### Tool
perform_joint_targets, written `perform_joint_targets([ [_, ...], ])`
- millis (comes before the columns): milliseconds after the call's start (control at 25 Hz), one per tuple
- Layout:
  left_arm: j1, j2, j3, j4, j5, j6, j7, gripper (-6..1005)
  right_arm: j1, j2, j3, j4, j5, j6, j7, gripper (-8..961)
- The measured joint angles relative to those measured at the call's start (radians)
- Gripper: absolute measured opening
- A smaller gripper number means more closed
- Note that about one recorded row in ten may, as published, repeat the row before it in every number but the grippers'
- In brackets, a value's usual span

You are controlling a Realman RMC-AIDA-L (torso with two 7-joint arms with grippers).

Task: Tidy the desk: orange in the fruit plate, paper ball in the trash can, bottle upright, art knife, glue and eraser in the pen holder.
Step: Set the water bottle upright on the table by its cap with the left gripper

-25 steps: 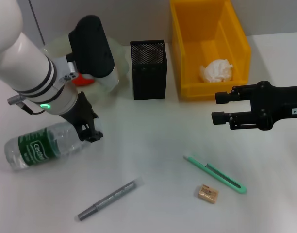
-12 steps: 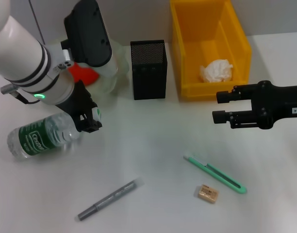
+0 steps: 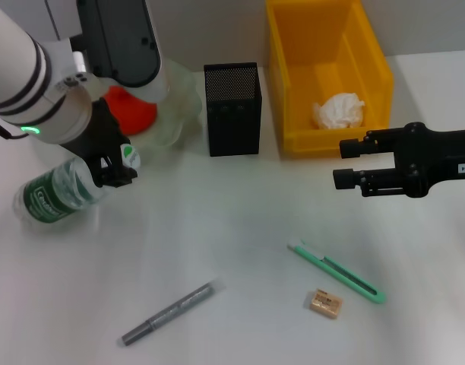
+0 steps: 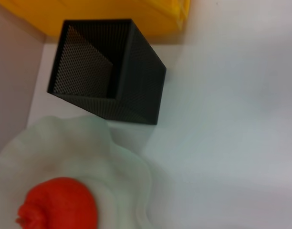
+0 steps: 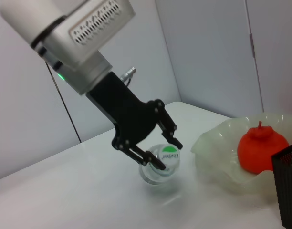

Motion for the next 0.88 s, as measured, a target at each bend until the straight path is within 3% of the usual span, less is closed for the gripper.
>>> perform_joint_targets([
  [520, 0.008, -0.002, -0.005, 0.12, 0.11, 0.081, -0.024, 432, 0.005, -0.002, 0.0, -0.004, 0.0, 0.0, 0.013, 626],
  [880, 0.012, 0.0, -0.009, 0.206, 0.115, 0.129, -0.026, 433, 0.009, -0.005, 0.0, -0.006, 0.0, 0.002, 0.025, 626],
])
